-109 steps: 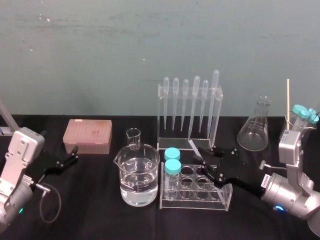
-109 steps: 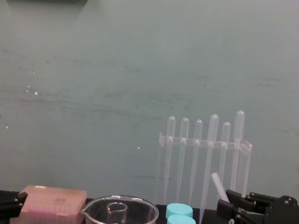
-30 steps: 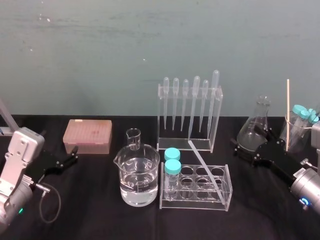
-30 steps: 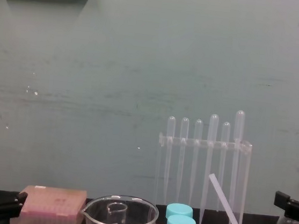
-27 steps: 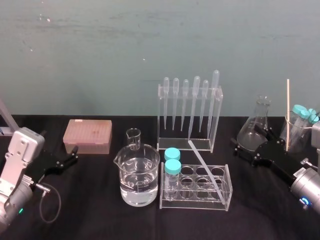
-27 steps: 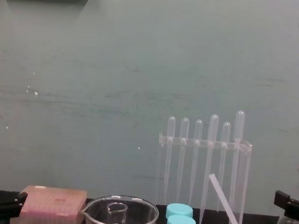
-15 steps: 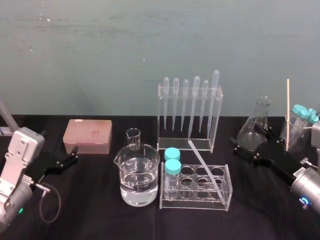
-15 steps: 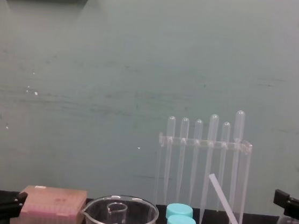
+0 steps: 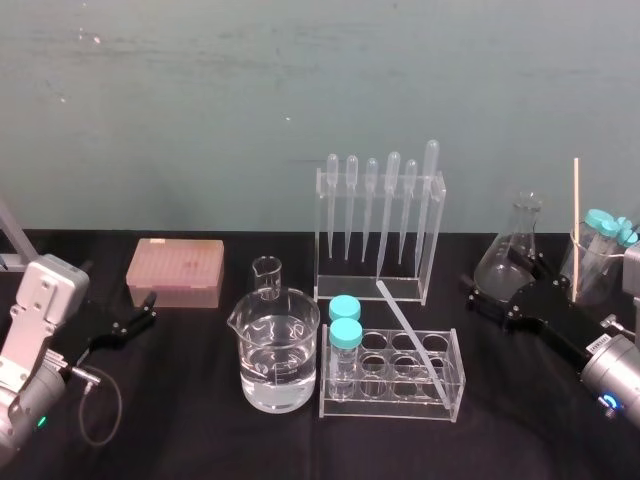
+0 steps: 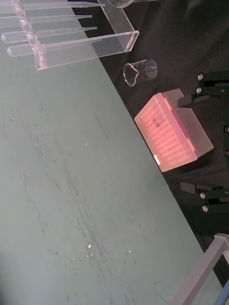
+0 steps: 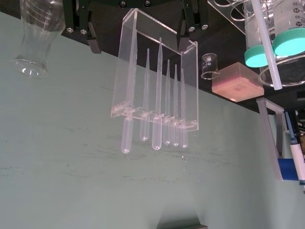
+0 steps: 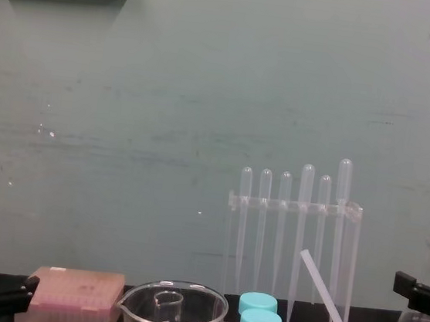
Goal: Pick up the stirring rod with one hand, then place it down.
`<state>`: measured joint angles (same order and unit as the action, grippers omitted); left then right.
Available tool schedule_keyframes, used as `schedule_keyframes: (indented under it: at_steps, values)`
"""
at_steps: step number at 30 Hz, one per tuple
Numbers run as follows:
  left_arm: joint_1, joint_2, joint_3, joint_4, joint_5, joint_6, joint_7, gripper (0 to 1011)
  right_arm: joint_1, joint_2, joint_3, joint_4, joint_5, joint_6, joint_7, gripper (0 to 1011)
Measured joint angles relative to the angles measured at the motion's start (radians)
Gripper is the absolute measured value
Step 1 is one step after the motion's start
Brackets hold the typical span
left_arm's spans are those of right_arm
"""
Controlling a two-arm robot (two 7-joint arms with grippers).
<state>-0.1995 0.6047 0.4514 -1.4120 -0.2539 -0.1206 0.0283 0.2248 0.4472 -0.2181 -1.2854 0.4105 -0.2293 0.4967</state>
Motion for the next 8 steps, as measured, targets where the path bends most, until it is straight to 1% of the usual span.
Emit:
schedule_keyframes:
  at_steps: [8]
  values:
    - [0.0, 0.0, 0.0, 0.0, 0.0, 0.0, 0.0, 1000, 0.0, 0.0, 0.0, 0.0, 0.0, -0.001, 0.0, 1003]
